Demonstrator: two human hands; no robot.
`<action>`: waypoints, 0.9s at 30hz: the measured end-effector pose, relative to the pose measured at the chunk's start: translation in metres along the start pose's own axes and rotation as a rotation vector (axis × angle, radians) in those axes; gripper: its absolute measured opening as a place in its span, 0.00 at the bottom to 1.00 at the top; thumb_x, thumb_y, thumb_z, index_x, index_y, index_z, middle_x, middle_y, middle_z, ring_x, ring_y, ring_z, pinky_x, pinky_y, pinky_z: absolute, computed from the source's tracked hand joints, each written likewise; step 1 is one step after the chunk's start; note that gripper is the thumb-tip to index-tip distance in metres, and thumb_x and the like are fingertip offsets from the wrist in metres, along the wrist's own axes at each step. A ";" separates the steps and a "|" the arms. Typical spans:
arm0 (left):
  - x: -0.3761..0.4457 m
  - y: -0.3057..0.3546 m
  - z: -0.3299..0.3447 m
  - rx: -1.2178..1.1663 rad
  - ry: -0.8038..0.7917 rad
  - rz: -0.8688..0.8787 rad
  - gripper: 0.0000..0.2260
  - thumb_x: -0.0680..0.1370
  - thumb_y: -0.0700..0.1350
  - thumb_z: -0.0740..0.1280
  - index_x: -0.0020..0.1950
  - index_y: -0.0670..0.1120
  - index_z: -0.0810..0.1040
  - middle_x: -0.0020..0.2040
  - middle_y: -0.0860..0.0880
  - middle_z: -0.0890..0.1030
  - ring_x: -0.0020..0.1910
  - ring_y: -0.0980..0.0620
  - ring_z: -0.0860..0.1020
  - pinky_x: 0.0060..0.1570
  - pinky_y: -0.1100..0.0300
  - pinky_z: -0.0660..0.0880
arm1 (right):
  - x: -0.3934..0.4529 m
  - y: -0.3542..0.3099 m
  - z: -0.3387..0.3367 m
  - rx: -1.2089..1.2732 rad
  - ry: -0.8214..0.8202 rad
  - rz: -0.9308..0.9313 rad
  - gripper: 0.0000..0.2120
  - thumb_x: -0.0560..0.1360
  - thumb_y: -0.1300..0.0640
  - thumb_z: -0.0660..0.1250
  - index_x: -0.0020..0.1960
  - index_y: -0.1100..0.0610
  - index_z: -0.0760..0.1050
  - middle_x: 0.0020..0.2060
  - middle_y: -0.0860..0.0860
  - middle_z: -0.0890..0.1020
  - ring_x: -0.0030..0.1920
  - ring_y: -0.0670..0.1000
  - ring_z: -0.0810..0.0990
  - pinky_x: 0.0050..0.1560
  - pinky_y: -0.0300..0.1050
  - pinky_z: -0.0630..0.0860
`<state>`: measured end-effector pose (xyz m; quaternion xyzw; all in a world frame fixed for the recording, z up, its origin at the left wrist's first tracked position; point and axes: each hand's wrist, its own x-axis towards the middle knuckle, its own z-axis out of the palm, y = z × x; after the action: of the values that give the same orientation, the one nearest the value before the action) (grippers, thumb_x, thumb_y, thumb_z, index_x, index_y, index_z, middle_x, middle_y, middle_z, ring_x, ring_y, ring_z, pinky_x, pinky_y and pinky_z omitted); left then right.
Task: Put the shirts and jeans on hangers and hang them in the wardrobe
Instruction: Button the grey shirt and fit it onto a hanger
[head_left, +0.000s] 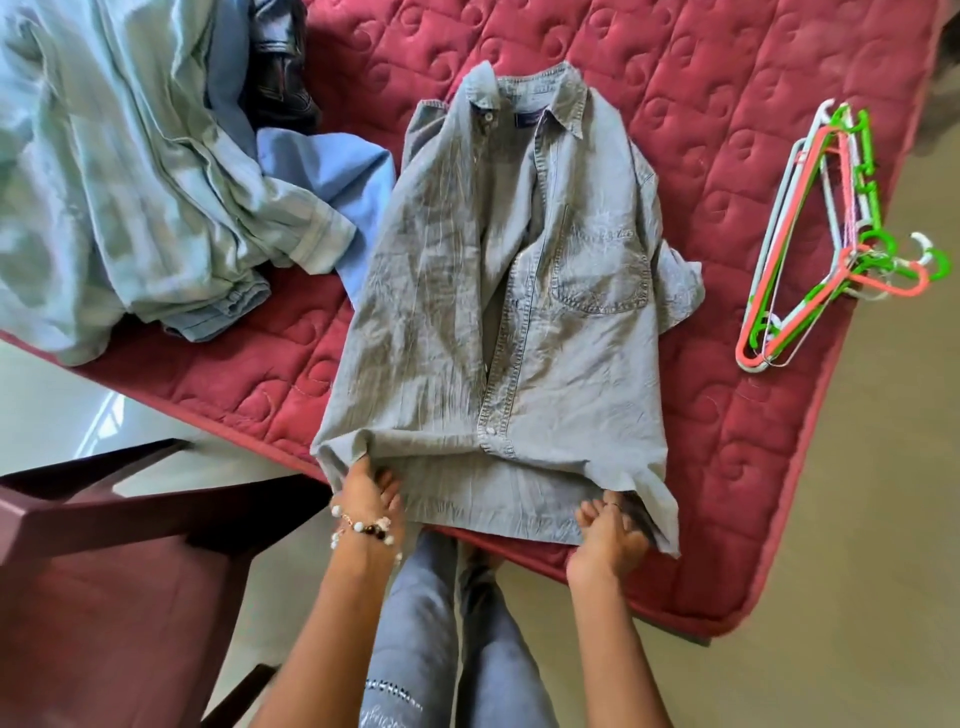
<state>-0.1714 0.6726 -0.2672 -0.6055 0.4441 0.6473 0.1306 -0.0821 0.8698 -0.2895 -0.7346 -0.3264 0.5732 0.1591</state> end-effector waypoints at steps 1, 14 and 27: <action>0.000 -0.004 0.005 -0.062 -0.006 0.036 0.13 0.75 0.49 0.69 0.55 0.44 0.74 0.45 0.45 0.79 0.41 0.51 0.78 0.44 0.59 0.76 | -0.002 0.000 0.003 0.012 -0.075 0.003 0.04 0.77 0.68 0.63 0.46 0.63 0.75 0.46 0.58 0.78 0.38 0.49 0.79 0.32 0.33 0.77; -0.005 -0.018 0.003 0.311 -0.207 0.496 0.23 0.68 0.35 0.76 0.60 0.42 0.74 0.52 0.48 0.82 0.50 0.53 0.81 0.51 0.56 0.79 | -0.018 -0.023 0.009 -0.104 -0.506 -0.212 0.12 0.71 0.71 0.71 0.46 0.54 0.81 0.40 0.44 0.85 0.45 0.42 0.83 0.48 0.36 0.77; 0.004 -0.033 -0.048 1.248 -0.168 -0.072 0.27 0.75 0.60 0.67 0.42 0.33 0.77 0.34 0.36 0.82 0.31 0.39 0.82 0.36 0.44 0.81 | -0.019 -0.017 -0.019 -1.439 -0.725 0.406 0.28 0.80 0.45 0.61 0.52 0.74 0.68 0.35 0.70 0.79 0.23 0.59 0.80 0.26 0.56 0.80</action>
<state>-0.1169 0.6554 -0.2786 -0.3769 0.7057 0.3071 0.5154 -0.0719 0.8727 -0.2597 -0.4713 -0.5053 0.4431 -0.5711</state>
